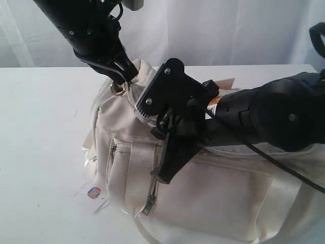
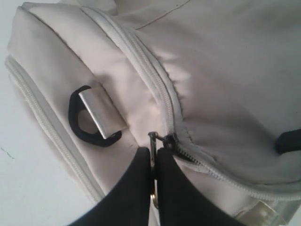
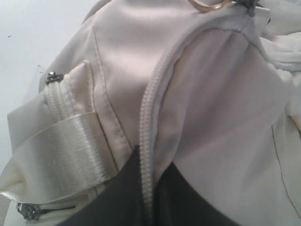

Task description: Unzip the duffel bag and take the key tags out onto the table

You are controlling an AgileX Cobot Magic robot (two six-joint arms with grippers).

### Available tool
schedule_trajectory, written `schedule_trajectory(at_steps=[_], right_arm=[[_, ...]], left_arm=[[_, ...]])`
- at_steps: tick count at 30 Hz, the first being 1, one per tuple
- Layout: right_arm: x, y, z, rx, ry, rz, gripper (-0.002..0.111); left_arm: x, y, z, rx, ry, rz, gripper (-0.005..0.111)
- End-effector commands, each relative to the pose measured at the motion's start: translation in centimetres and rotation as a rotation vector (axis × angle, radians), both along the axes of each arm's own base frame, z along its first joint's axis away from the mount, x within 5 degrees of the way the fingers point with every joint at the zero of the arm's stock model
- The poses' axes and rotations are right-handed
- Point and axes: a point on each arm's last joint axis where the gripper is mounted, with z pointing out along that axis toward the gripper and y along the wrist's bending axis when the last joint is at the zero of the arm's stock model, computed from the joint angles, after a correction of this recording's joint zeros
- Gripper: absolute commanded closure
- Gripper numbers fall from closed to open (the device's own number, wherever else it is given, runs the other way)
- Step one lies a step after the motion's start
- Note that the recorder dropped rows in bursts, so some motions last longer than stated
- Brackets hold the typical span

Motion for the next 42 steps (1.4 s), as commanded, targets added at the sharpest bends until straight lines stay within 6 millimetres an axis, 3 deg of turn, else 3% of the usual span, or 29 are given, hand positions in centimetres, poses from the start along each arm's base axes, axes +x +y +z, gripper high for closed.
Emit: schedule_trajectory(at_steps=[1,10,17,26,28,33,36,42], right_arm=[[-0.6,-0.5,-1.1,-0.064,0.082,0.009,0.108],[-0.7,-0.5,-1.1,-0.071,0.091,0.011,0.108],[-0.9,-0.6,-1.3,-0.088,0.132,0.012,0.108],[-1.4,-0.8,-1.7,-0.115,0.198,0.019,0.108],[-1.5,-0.8,-1.7,-0.116,0.203,0.019,0.108],[-1.6,-0.9,-1.8,-0.132,0.22,0.025,0.107],[-1.8,-1.1,-1.8,-0.146,0.234,0.033,0.094],[-2.5,-1.6,0.1,-0.082,0.215,0.029,0.052]], left_arm=[[1.6,-0.4,0.2,-0.014,-0.059,0.003,0.107],[3.0,-1.0,1.7,-0.02,-0.107,0.004,0.107],[3.1,-0.9,1.7,-0.01,-0.073,0.045,0.105],[4.0,0.4,1.8,0.093,-0.165,0.152,0.041],[3.9,0.4,1.7,0.101,-0.147,0.155,0.034],[2.1,1.1,2.2,0.126,-0.031,0.153,0.033],[0.2,1.7,3.7,0.084,0.026,0.146,0.033],[-4.1,3.7,6.6,-0.052,0.013,0.14,0.041]])
